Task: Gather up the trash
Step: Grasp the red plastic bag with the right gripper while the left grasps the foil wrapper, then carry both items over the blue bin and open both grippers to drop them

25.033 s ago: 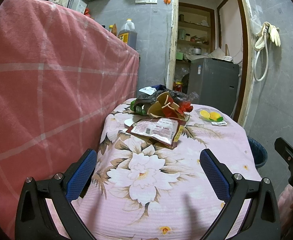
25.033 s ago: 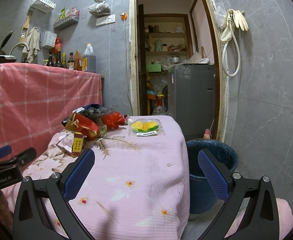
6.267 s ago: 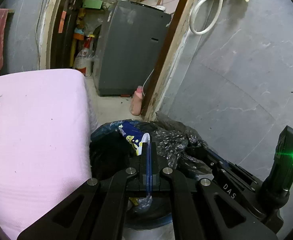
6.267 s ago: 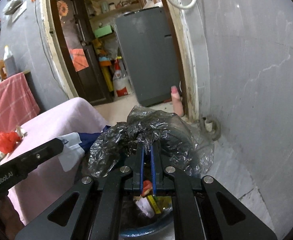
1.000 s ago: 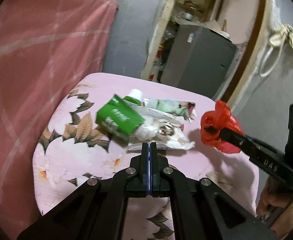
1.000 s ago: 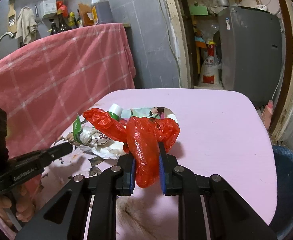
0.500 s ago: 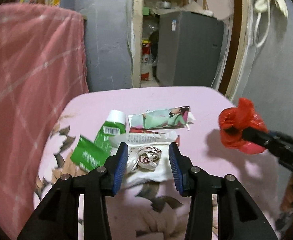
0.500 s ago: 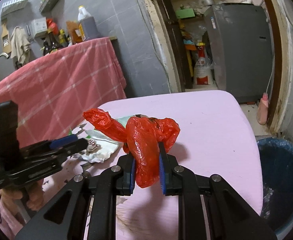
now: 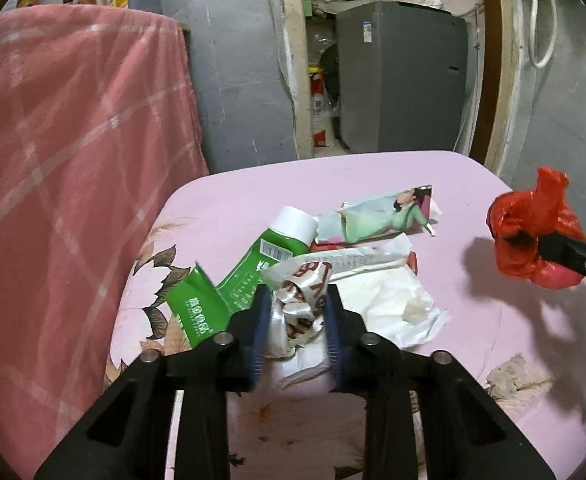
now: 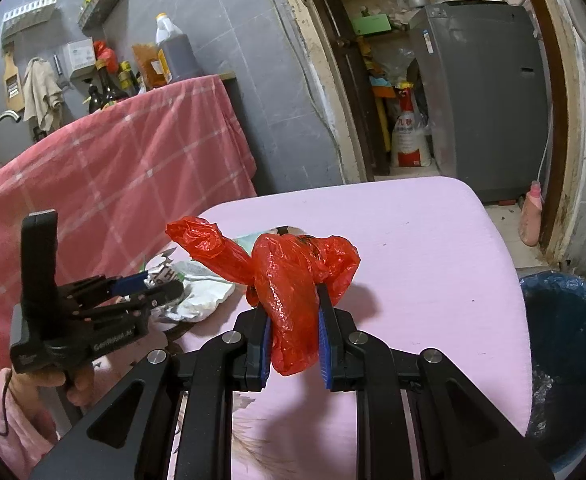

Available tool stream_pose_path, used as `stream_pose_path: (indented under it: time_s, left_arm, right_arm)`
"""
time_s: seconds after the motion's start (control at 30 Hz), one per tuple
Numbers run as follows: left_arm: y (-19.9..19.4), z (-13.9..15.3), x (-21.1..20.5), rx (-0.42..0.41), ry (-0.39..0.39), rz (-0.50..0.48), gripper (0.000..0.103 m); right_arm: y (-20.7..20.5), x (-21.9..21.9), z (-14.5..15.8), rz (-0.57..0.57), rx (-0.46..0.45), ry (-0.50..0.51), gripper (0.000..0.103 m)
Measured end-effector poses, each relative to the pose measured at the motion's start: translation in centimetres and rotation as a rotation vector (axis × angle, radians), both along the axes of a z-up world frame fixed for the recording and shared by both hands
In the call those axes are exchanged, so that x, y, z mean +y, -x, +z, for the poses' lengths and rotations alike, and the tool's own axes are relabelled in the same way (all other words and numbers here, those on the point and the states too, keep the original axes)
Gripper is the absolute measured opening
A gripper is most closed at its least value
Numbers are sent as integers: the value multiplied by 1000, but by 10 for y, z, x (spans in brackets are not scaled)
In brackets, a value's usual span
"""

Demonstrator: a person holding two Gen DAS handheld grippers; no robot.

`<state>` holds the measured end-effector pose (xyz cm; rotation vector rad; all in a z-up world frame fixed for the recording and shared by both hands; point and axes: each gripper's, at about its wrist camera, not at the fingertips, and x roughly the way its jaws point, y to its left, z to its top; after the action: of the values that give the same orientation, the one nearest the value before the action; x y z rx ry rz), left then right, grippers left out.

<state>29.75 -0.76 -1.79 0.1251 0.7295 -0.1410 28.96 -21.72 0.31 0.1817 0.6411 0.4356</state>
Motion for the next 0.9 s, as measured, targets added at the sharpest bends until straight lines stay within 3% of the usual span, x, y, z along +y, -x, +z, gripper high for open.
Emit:
stream_pose_path:
  time_s: [0.13, 0.4, 0.6, 0.9]
  left_arm:
    - [2, 4, 3, -6, 15, 28, 10]
    - [28, 26, -6, -107, 90, 47, 9]
    - [44, 43, -38, -178, 195, -20, 9]
    - [46, 55, -114, -202, 319, -154, 9]
  right_arm:
    - [0, 1, 0, -3, -2, 0, 17]
    - [8, -8, 6, -20, -45, -10, 16]
    - [23, -27, 20, -60, -122, -21, 16]
    - [47, -82, 36, -197, -219, 7, 17]
